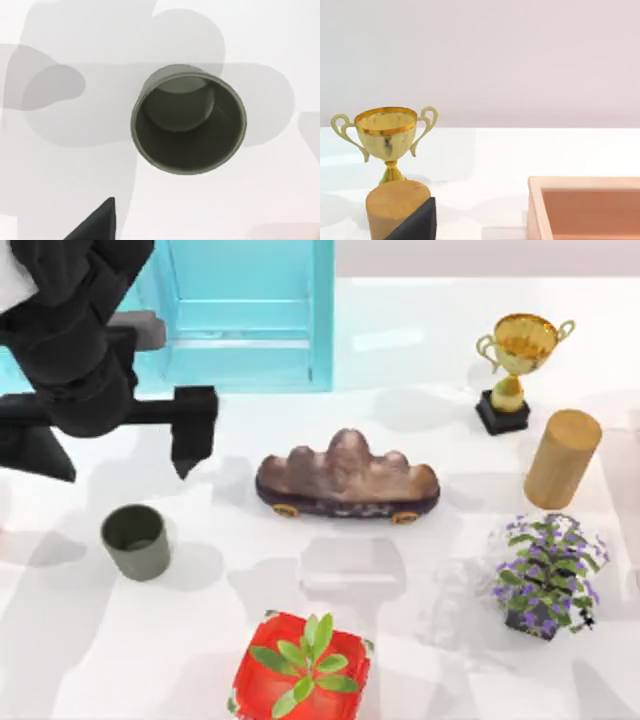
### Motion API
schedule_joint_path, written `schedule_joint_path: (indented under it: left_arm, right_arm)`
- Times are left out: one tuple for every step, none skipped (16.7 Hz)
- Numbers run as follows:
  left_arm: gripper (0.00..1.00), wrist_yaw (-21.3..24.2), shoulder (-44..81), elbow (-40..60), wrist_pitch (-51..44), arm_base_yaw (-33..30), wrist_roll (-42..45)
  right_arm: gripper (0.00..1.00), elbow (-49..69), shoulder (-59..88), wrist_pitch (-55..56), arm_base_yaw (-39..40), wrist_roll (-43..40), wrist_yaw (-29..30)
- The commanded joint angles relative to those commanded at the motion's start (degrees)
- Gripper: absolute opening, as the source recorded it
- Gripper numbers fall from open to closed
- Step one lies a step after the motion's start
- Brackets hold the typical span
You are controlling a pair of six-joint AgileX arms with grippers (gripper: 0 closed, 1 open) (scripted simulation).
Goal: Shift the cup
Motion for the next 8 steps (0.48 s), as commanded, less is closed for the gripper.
schedule_joint_path:
  left_arm:
    - [1.00,0.01,2.72,2.27,-1.87,-0.58,-0.52]
    - [1.00,0.01,4.86,4.09,-3.38,-1.04,-0.95]
    - [1.00,0.01,6.42,5.44,-4.51,-1.39,-1.26]
    - [1.00,0.01,7.38,6.29,-5.22,-1.60,-1.46]
    - [1.00,0.01,7.75,6.62,-5.49,-1.68,-1.54]
    - [1.00,0.01,7.75,6.62,-5.49,-1.68,-1.54]
    - [1.00,0.01,7.75,6.62,-5.49,-1.68,-1.54]
    - [1.00,0.01,7.75,6.62,-5.49,-1.68,-1.54]
  right_arm:
    - [1.00,0.00,0.00,0.00,0.00,0.00,0.00]
    - [1.00,0.00,0.00,0.00,0.00,0.00,0.00]
    - [1.00,0.00,0.00,0.00,0.00,0.00,0.00]
    - [1.00,0.00,0.00,0.00,0.00,0.00,0.00]
    - [1.00,0.00,0.00,0.00,0.00,0.00,0.00]
    - [1.00,0.00,0.00,0.00,0.00,0.00,0.00]
    - [1.00,0.00,0.00,0.00,0.00,0.00,0.00]
    - [1.00,0.00,0.00,0.00,0.00,0.00,0.00]
